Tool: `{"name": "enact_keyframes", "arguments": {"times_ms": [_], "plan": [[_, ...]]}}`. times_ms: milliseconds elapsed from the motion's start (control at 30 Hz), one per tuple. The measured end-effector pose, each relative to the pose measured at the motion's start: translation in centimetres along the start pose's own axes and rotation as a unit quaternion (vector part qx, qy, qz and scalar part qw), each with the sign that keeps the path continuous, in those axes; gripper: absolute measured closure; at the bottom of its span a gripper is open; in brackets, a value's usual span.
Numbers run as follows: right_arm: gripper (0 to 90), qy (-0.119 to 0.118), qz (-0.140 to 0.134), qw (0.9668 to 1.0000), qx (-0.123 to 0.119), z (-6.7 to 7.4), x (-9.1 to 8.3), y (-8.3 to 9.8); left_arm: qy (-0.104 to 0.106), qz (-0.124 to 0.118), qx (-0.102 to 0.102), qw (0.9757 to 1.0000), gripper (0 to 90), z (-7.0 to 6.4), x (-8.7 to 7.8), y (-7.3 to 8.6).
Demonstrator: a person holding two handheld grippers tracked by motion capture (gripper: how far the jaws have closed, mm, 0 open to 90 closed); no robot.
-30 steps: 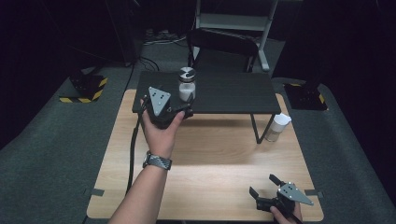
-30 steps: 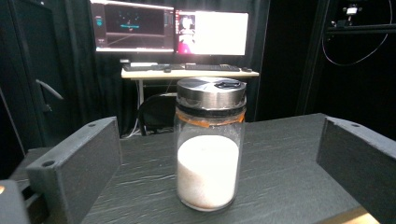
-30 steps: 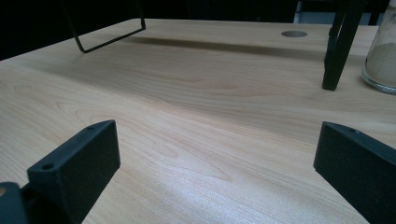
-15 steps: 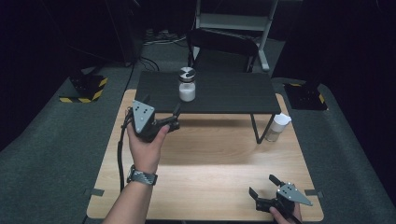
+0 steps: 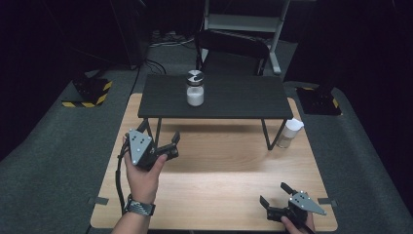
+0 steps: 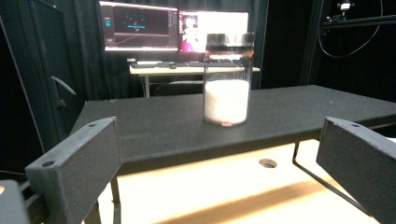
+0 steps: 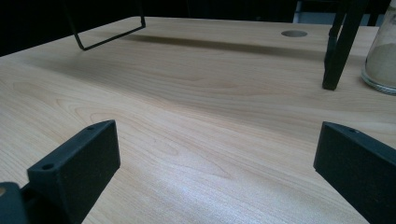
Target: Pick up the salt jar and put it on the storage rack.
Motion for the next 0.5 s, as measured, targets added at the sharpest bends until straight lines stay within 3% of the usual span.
{"name": "enact_keyframes", "arguments": {"times_ms": [500], "plan": [[0.4,0.000,0.000,1.0000,-0.002,0.1,-0.1,0.0,0.002,0.010,-0.009,0.9999,0.5,0.5,-3.1,4.6]]}}
Point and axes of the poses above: each handheld gripper's, and its own axes: x roughly forward along the jaws, y roughly out of its underside, z roughly to its left, the point moved 1 cm from there along x, roughly forward along the jaws, and after that the axes turned 1 degree about -x, right-handed, at the moved point
